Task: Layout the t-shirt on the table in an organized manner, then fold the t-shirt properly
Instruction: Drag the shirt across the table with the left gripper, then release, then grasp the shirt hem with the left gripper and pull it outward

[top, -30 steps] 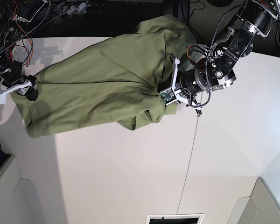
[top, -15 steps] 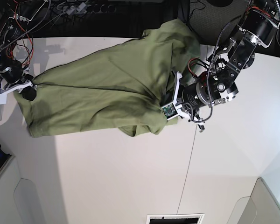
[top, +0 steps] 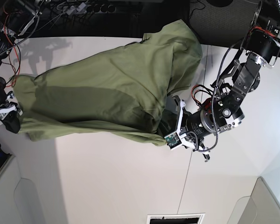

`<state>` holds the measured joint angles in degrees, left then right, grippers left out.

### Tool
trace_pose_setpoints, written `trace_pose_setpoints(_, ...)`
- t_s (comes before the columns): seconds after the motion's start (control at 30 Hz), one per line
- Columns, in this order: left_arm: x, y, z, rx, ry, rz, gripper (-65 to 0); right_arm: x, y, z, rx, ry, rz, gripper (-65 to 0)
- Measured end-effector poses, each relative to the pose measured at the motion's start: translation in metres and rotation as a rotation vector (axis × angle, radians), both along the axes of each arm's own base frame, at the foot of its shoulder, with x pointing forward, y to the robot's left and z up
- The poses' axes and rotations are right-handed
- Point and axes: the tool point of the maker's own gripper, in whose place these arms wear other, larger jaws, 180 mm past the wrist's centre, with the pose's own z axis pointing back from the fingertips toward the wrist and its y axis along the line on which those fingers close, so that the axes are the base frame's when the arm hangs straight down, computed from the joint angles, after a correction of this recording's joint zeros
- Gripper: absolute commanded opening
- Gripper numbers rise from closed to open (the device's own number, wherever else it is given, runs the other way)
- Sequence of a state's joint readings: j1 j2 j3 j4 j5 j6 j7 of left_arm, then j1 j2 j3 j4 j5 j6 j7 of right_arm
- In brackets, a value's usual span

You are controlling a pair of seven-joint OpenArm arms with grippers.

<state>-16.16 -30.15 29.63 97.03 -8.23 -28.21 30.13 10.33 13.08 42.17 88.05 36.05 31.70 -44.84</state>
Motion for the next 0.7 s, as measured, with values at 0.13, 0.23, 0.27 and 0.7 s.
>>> trace_pose_setpoints(0.13, 0.033, 0.015, 0.000, -0.019, -0.012, 0.039, -65.0, 0.041, 0.000, 0.022, -0.091, -0.043, 0.031, -65.0)
trace_pose_setpoints(0.23, 0.064, 0.034, -0.007, -0.003, 0.014, 0.114, -65.0, 0.075, 0.007, 0.023, -0.157, -0.024, 0.078, -65.0)
trace_pose_setpoints(0.27, 0.074, 0.039, -0.008, -0.002, 0.024, 0.137, -62.8, 0.085, 0.011, 0.024, -0.176, -0.018, 0.098, -65.0)
trace_pose_setpoints(0.7, 0.089, 0.057, -0.033, -0.072, 0.230, 0.272, -28.7, 0.108, 0.045, -0.008, -0.158, 0.157, 0.203, -28.1)
